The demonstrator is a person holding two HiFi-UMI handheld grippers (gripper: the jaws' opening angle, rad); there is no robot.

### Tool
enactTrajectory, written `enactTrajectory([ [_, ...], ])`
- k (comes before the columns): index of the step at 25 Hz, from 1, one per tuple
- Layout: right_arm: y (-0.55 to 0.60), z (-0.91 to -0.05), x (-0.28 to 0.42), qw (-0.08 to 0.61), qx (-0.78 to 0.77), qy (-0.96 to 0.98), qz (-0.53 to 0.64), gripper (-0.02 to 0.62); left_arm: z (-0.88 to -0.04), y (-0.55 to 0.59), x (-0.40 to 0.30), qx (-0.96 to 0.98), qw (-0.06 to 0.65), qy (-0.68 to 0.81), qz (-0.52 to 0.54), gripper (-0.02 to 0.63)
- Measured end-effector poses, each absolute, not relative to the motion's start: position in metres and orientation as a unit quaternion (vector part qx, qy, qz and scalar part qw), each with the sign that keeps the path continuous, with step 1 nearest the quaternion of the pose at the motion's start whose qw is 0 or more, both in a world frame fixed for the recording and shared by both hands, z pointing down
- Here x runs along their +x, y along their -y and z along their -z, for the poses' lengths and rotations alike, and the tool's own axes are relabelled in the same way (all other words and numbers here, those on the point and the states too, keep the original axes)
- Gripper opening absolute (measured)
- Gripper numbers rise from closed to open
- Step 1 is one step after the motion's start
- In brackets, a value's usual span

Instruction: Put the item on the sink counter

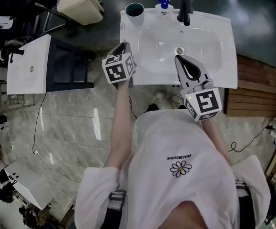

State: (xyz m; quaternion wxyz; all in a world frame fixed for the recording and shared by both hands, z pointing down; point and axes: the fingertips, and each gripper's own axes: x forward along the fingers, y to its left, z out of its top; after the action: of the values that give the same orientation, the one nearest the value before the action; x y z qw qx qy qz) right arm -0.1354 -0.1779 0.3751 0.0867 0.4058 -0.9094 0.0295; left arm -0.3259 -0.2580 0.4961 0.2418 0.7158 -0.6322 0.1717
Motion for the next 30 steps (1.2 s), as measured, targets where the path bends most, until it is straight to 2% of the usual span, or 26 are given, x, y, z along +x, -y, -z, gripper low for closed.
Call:
enactTrajectory([
  [11, 0.177, -0.378, -0.125, 0.096, 0.425, 0.9, -0.031, 0.011, -0.543, 0.266, -0.33, 0.701, 0.317, 0.6, -0.221, 0.054],
  [30, 0.179, -0.389, -0.129, 0.11, 0.415, 0.902, -0.04, 0.011, -0.572, 0.263, -0.33, 0.685, 0.342, 0.589, -0.257, 0.054],
])
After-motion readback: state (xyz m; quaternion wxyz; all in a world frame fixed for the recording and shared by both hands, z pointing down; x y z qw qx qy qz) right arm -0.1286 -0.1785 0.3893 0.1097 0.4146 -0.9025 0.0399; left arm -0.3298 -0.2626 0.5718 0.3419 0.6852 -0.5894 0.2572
